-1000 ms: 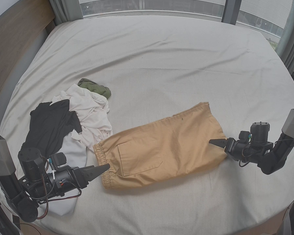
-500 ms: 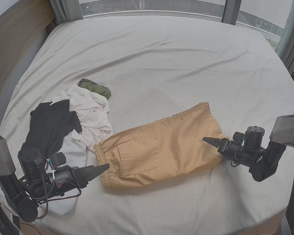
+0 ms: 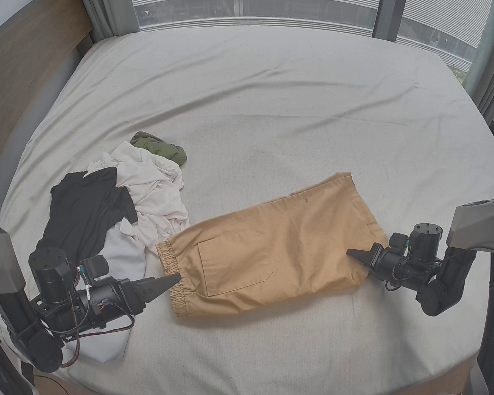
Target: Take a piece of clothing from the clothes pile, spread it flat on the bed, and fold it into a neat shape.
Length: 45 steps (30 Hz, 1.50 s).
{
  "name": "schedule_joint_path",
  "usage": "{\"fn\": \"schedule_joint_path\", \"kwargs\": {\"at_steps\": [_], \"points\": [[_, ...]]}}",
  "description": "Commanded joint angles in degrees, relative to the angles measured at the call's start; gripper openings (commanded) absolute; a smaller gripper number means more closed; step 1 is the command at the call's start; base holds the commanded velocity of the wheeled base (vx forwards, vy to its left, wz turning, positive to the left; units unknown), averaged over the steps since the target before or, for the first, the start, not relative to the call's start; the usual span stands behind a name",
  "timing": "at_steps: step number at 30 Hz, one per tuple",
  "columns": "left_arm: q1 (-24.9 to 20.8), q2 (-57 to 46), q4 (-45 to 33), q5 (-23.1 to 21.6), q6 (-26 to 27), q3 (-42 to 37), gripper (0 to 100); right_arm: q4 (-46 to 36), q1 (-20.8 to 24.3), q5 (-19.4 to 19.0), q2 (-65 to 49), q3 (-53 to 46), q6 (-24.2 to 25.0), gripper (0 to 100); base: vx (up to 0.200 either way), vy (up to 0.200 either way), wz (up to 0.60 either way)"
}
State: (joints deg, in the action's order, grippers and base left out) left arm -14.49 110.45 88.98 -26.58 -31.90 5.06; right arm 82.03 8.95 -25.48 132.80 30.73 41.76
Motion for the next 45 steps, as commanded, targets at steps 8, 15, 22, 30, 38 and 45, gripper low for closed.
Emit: {"fn": "schedule_joint_path", "kwargs": {"at_steps": [8, 15, 22, 30, 38, 45], "points": [[0.2, 0.8, 0.1, -0.1, 0.0, 0.1, 100, 3.3, -2.4, -0.2, -3.9, -6.9, -0.6, 0, 0.0, 0.0, 0.0], [0.1, 0.8, 0.1, -0.1, 0.0, 0.0, 100, 3.8, -4.3, -0.2, -6.2, -11.8, -3.6, 0, 0.0, 0.0, 0.0], [-0.3, 1.3, 0.1, -0.1, 0.0, 0.0, 100, 4.2, -6.5, -0.1, -7.8, -16.7, -6.4, 0, 0.0, 0.0, 0.0], [-0.6, 2.1, 0.1, -0.4, 0.0, -0.1, 100, 6.2, -10.0, -0.1, -8.2, -22.6, -10.1, 0, 0.0, 0.0, 0.0], [-2.3, 3.7, 0.1, -0.4, 0.0, 0.1, 100, 6.2, -14.0, -0.1, -8.4, -25.6, -14.3, 0, 0.0, 0.0, 0.0], [-3.6, 5.0, 0.1, -0.4, 0.1, 0.4, 100, 6.2, -15.7, -0.4, -8.0, -26.7, -16.2, 0, 0.0, 0.0, 0.0]]}}
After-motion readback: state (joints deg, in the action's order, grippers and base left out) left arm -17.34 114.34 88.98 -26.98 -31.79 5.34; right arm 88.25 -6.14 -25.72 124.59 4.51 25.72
